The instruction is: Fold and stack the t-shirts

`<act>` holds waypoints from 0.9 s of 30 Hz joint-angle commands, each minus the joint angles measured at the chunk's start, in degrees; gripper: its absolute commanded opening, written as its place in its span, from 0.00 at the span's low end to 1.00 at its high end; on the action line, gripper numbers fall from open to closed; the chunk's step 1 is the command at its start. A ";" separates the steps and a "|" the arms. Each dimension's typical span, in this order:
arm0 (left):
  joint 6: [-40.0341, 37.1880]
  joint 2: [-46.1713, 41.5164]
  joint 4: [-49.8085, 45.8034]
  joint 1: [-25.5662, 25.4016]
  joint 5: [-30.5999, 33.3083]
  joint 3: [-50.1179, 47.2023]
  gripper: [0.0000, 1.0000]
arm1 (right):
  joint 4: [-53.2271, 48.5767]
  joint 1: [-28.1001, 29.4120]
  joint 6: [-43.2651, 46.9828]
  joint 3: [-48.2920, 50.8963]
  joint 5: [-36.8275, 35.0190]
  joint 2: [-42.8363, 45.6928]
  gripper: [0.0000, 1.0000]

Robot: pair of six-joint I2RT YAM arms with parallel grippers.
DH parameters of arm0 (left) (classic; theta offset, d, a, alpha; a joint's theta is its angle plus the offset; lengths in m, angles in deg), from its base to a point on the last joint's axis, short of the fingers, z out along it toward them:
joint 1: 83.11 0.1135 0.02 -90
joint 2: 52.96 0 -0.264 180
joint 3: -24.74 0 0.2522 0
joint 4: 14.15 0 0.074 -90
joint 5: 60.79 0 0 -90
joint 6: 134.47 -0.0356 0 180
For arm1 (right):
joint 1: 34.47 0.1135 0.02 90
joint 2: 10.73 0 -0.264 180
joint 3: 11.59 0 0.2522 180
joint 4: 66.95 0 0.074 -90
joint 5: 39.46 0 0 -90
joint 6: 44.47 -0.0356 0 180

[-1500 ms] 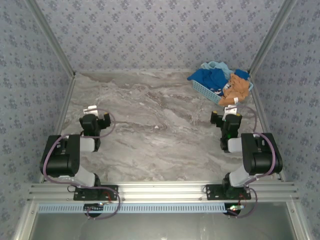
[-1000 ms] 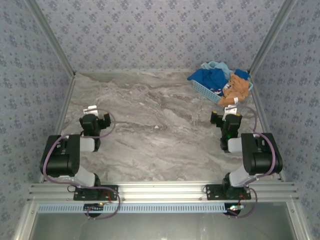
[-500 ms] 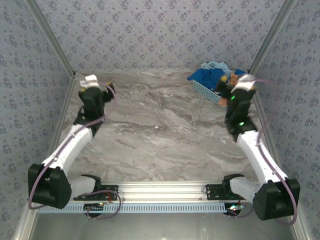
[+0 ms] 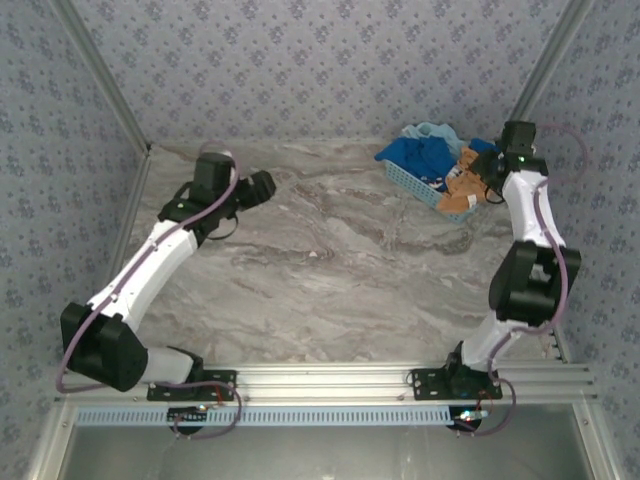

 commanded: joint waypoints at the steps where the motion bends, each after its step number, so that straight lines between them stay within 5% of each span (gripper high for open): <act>1: 0.56 -1.89 -1.99 -3.93 -4.65 0.34 0.84 | -10.59 -1.89 -1.66 -5.85 7.32 -3.97 0.64; 15: 2.53 -3.62 -2.57 -8.27 -6.45 0.16 0.81 | -8.92 -0.70 -7.96 -11.49 11.58 -15.22 0.60; 19: 2.67 -4.38 -0.78 -8.25 -8.63 0.04 0.79 | -8.49 -0.43 -9.17 -11.37 11.74 -15.78 0.43; 24: 2.58 -5.07 -0.98 -8.31 -9.08 0.66 0.78 | -7.31 0.22 -9.46 -9.79 6.13 -11.83 0.01; 27: 2.49 -5.21 -1.67 -8.26 -8.97 0.87 0.78 | -6.95 1.79 -9.00 -9.13 0.23 -7.10 0.00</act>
